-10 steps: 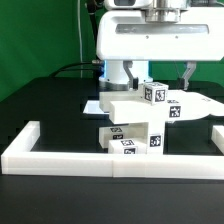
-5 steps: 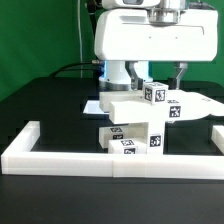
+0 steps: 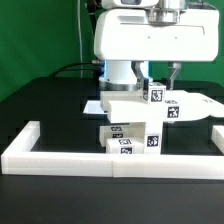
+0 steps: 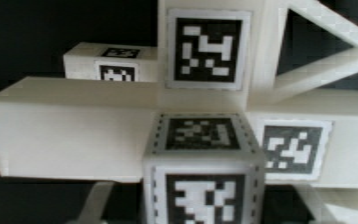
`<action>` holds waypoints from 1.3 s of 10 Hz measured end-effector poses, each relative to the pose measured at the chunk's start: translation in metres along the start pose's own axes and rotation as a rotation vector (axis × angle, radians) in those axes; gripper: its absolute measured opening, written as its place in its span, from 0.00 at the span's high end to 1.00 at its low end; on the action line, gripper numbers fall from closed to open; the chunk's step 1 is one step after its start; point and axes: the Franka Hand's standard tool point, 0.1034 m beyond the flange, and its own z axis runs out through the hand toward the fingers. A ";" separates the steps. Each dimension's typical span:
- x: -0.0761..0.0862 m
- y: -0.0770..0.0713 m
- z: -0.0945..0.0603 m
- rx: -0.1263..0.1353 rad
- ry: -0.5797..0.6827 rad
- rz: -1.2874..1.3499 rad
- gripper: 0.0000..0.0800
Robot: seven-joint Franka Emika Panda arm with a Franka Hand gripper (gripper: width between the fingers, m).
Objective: Assemble chair
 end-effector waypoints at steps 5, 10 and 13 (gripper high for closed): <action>0.001 0.000 -0.001 0.001 0.002 0.378 0.64; 0.001 0.003 -0.005 0.002 0.006 0.418 0.22; -0.005 -0.005 -0.029 0.031 0.009 0.446 0.19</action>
Offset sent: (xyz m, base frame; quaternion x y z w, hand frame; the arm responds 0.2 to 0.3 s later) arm 0.0000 0.0000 0.0000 0.0000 0.0000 0.1296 0.9916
